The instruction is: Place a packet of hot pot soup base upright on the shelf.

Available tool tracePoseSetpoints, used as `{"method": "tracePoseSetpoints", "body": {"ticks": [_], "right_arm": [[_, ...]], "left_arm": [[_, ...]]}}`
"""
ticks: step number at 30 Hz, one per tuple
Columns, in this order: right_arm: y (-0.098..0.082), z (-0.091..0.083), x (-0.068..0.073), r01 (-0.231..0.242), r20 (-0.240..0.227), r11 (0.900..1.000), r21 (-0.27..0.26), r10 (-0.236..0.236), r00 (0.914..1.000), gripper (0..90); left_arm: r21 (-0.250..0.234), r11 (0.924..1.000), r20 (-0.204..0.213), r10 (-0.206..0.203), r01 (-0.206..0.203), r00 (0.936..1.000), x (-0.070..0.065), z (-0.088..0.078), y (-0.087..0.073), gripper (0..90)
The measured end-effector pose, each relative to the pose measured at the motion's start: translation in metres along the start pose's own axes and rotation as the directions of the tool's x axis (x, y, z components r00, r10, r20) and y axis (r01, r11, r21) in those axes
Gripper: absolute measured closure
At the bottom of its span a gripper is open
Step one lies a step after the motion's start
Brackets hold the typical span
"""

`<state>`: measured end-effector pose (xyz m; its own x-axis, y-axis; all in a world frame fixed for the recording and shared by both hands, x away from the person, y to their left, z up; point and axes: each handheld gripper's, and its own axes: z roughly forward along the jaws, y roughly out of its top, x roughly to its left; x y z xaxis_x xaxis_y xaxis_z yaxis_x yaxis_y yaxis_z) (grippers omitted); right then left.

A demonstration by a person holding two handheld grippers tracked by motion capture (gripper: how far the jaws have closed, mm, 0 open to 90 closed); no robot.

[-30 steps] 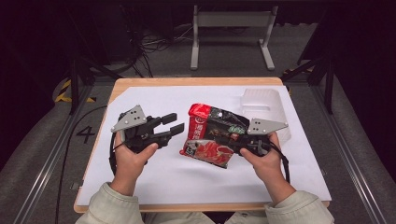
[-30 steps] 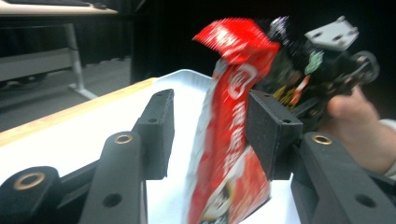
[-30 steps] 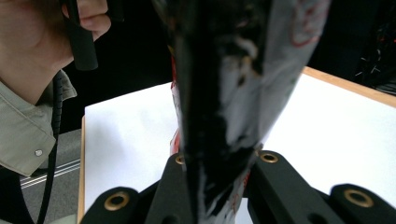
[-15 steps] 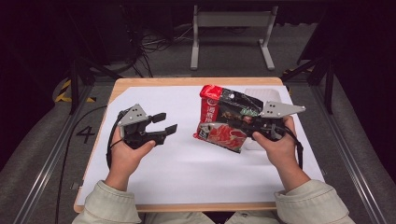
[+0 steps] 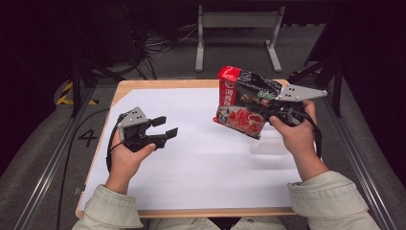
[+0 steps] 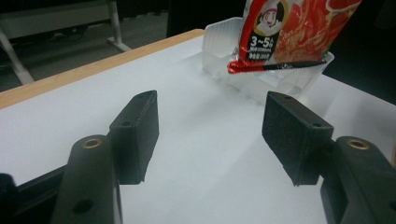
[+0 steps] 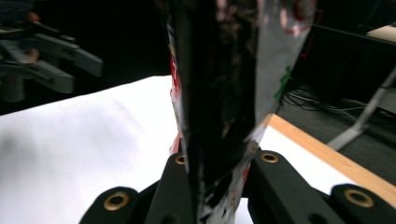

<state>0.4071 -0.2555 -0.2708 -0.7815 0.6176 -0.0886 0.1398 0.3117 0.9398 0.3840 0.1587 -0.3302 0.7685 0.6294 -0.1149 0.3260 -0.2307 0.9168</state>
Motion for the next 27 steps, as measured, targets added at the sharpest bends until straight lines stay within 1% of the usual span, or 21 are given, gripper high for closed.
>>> {"method": "tracePoseSetpoints", "body": {"ticks": [4,7,9,11,13,16,20,21,25,27], "right_arm": [[0.001,-0.005,-0.012,0.007,0.040,1.000,0.009,-0.007,0.9992,84.5],[0.000,-0.009,-0.020,0.011,0.065,1.000,0.014,-0.012,0.9978,84.5],[0.000,-0.012,-0.025,0.006,0.078,1.000,0.016,-0.007,0.9969,84.4],[0.000,-0.015,-0.030,-0.007,0.087,1.000,0.020,0.005,0.9962,84.5],[-0.001,-0.018,-0.035,-0.016,0.095,1.000,0.021,0.013,0.9954,84.5],[-0.002,-0.023,-0.042,-0.014,0.124,0.999,0.030,0.010,0.9922,84.4],[-0.003,-0.027,-0.049,-0.018,0.147,0.999,0.035,0.013,0.9891,84.4],[-0.003,-0.028,-0.051,-0.017,0.153,0.999,0.036,0.011,0.9882,84.4],[-0.005,-0.031,-0.058,-0.019,0.178,0.999,0.036,0.012,0.9839,84.4],[-0.006,-0.032,-0.062,-0.020,0.189,0.999,0.035,0.013,0.9818,84.4]], "left_arm": [[0.011,0.9999,0.002,-0.008,0.008,1.0000,0.001,0.001,-0.002,37.3],[0.011,0.9999,0.002,-0.004,0.004,1.0000,0.002,0.001,-0.002,37.0],[0.018,0.9998,0.008,-0.011,0.011,0.9999,0.001,0.001,-0.002,37.6],[0.021,0.9997,0.000,-0.012,0.012,0.9999,0.001,0.001,-0.002,37.7],[0.014,0.9997,-0.001,-0.019,0.019,0.9998,0.001,0.000,-0.002,37.5],[0.015,0.9996,-0.002,-0.023,0.023,0.9997,0.001,0.000,-0.003,36.5],[0.019,0.9996,-0.002,-0.022,0.022,0.9998,0.002,0.000,-0.003,36.3],[0.025,0.9993,-0.001,-0.028,0.028,0.9996,0.001,0.000,-0.003,36.1],[0.019,0.9991,0.008,-0.037,0.037,0.9993,0.001,-0.002,-0.002,36.2],[0.012,0.9992,0.004,-0.038,0.037,0.9993,0.001,-0.002,-0.002,35.9]]}}
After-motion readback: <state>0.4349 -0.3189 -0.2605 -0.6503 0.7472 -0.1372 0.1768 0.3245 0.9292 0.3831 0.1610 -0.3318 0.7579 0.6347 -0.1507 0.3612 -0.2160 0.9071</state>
